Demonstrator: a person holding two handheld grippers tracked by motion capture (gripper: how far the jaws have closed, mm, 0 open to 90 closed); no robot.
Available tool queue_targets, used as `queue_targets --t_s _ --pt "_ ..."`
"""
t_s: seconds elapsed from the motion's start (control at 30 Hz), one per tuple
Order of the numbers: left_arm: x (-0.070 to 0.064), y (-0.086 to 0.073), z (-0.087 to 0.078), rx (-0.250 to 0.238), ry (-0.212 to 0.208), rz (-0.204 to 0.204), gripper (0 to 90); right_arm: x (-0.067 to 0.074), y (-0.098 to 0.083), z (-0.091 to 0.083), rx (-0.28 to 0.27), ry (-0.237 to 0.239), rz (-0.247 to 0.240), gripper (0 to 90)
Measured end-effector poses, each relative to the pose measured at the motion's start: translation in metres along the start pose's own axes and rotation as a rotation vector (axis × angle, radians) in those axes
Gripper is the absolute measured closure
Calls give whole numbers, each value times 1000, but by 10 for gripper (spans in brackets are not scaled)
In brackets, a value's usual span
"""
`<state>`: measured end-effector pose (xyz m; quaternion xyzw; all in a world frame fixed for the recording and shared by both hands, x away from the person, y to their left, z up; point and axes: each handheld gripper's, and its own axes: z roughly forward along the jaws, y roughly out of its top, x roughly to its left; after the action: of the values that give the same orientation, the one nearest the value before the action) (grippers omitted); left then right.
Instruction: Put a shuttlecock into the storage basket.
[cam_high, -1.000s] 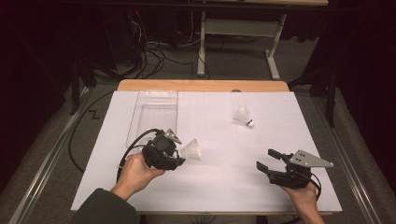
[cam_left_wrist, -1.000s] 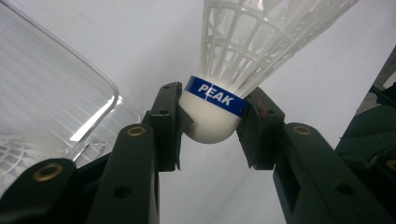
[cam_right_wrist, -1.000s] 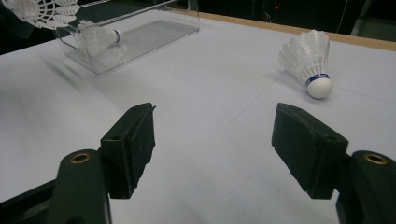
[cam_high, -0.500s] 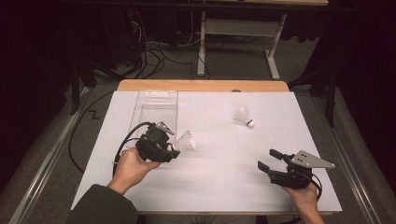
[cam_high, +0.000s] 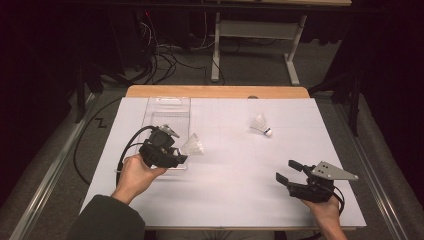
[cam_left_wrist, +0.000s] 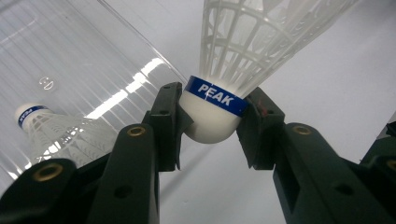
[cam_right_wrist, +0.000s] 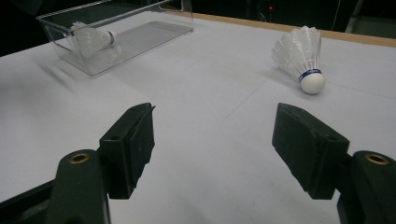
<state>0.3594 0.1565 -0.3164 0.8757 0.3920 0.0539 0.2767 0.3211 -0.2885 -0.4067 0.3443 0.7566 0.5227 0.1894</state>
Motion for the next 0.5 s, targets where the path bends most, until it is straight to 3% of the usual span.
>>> queue_targets --t_s 0.27,0.5 --pt "8 2 1 7 20 -24 628 0 0 0 -2 2 2 303" --pt "20 3 2 6 38 -70 628 -1 0 0 -5 1 3 304"
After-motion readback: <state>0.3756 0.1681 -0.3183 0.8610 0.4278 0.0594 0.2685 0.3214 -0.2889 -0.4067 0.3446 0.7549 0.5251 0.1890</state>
